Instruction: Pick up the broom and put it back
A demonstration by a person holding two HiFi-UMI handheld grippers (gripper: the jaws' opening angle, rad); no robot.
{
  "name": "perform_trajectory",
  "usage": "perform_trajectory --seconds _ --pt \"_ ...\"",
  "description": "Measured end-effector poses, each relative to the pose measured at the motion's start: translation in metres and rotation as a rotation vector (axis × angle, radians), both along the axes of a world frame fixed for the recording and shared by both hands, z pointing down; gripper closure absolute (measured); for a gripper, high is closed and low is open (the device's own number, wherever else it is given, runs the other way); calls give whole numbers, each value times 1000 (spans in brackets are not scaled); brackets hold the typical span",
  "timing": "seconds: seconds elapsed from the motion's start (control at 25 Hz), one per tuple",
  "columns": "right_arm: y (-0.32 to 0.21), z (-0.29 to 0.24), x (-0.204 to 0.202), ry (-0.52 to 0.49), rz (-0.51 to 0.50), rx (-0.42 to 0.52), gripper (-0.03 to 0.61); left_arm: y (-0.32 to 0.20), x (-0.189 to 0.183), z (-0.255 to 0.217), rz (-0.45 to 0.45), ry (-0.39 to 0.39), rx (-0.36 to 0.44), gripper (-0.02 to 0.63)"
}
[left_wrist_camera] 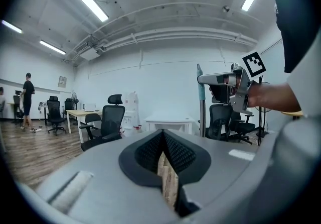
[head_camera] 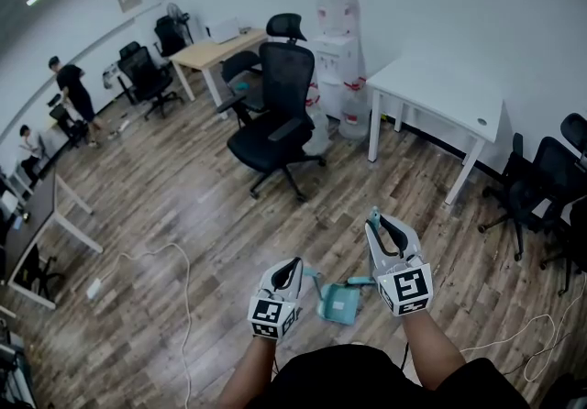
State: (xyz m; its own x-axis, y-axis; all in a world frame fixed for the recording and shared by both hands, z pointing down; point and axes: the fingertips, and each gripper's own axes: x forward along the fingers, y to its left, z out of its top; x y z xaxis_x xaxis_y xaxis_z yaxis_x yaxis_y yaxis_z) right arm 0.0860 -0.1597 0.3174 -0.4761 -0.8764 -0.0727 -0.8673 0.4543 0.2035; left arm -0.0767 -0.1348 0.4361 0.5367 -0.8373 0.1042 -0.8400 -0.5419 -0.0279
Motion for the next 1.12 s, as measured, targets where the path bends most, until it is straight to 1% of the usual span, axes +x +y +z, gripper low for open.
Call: perform_trajectory --seconds 0.28,0.56,0.76,1.0,1.12 --pt "6 12 3 4 -3 -16 488 6 4 6 0 17 -17 595" --pt "5 31 4 43 -20 -66 486 11 4 21 -14 22 -52 595" --pt "4 50 10 66 -17 -113 486 11 7 28 -19 47 -82 595" --pt "13 74 8 160 -23 -122 482 20 12 38 -18 41 -110 595" --pt "17 89 7 178 -33 -148 482 26 11 42 -25 20 -144 595"
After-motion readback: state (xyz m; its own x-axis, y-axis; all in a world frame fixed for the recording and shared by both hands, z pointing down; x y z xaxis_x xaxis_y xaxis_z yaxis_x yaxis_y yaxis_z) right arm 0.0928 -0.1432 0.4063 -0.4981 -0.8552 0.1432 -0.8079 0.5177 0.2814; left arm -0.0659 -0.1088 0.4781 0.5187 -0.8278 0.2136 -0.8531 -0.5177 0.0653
